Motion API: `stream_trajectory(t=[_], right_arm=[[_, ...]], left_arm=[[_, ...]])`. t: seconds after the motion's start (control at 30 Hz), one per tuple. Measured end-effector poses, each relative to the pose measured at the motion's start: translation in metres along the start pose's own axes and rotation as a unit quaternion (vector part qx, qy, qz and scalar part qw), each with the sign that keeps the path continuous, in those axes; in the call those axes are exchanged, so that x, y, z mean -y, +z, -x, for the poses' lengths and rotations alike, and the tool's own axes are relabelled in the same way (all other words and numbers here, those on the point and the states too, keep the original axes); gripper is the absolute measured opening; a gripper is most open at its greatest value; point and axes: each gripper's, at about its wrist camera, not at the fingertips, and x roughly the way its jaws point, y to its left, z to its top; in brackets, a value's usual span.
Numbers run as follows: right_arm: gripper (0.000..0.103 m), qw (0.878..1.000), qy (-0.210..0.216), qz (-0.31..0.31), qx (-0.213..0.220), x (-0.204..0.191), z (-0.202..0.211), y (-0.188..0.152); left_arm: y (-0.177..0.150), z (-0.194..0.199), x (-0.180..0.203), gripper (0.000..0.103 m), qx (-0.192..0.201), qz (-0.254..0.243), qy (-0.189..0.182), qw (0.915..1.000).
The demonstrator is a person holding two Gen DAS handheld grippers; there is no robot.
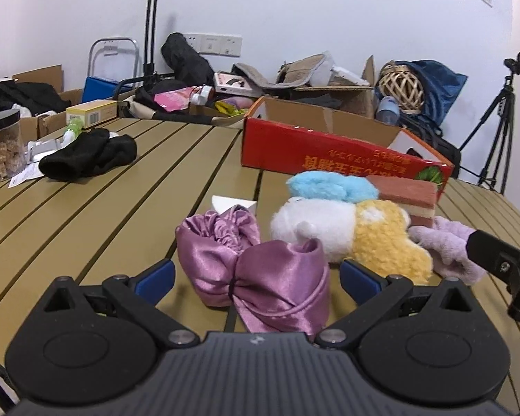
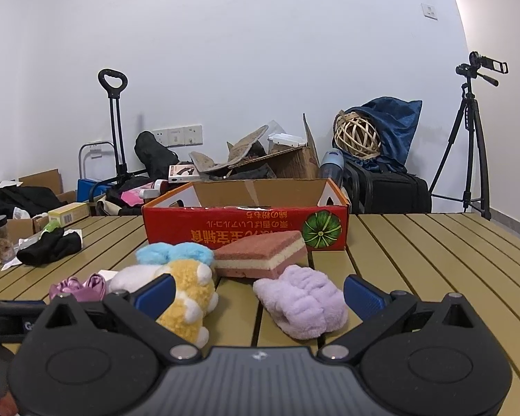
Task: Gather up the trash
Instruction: 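Reach the left tool to the pink satin bow while the right tool approaches the plush toy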
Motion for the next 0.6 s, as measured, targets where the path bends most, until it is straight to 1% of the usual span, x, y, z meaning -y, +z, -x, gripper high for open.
stream_trajectory(t=[0.2,0.27,0.33,0.6], right_arm=[[0.103,1.0,0.0,-0.019,-0.009,-0.001,-0.005,-0.007],[0.103,1.0,0.001,-0.025,-0.012,-0.001,-0.006,-0.009],[0.103,1.0,0.001,-0.029,-0.013,-0.002,-0.006,-0.011],[0.103,0.999,0.003,-0.039,-0.018,-0.005,-0.007,-0.019]], left_arm=[[-0.002,-0.009,-0.003,0.103,-0.013,0.002,0.01,0.9999],[-0.003,-0.011,-0.005,0.101,-0.013,0.005,0.011,0.9998],[-0.004,-0.012,-0.006,0.095,-0.014,0.006,0.011,0.9998],[-0.007,-0.012,-0.002,0.079,-0.005,-0.011,0.004,0.9999]])
